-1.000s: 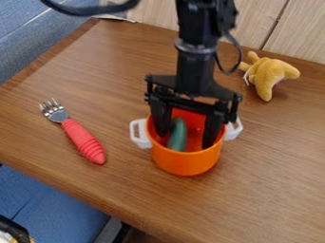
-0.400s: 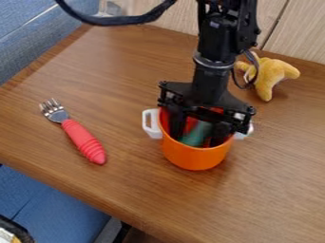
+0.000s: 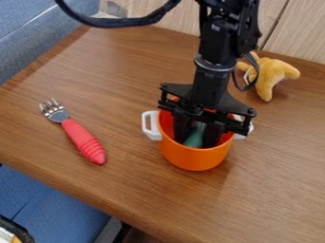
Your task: Put the green object to the upper left of the table
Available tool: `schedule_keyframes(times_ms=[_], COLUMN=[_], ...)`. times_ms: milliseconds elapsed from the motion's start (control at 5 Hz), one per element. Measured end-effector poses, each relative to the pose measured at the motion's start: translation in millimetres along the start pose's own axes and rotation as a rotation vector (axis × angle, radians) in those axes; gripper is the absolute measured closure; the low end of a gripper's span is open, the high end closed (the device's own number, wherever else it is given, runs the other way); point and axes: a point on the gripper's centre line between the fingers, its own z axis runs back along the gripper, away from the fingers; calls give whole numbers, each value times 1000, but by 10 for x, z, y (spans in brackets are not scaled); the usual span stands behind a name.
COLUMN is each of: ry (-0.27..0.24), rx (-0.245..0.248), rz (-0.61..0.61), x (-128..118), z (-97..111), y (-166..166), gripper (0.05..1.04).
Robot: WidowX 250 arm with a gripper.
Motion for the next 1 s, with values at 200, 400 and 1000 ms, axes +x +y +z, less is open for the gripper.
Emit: schedule_keyframes(times_ms=[200, 400, 1000], ry=[-2, -10, -178], rx=[-2, -20, -128], rz=[2, 2, 41], x=[-9, -29, 0], z=[6, 72, 687], y=[1, -12, 46], gripper=[639, 639, 639])
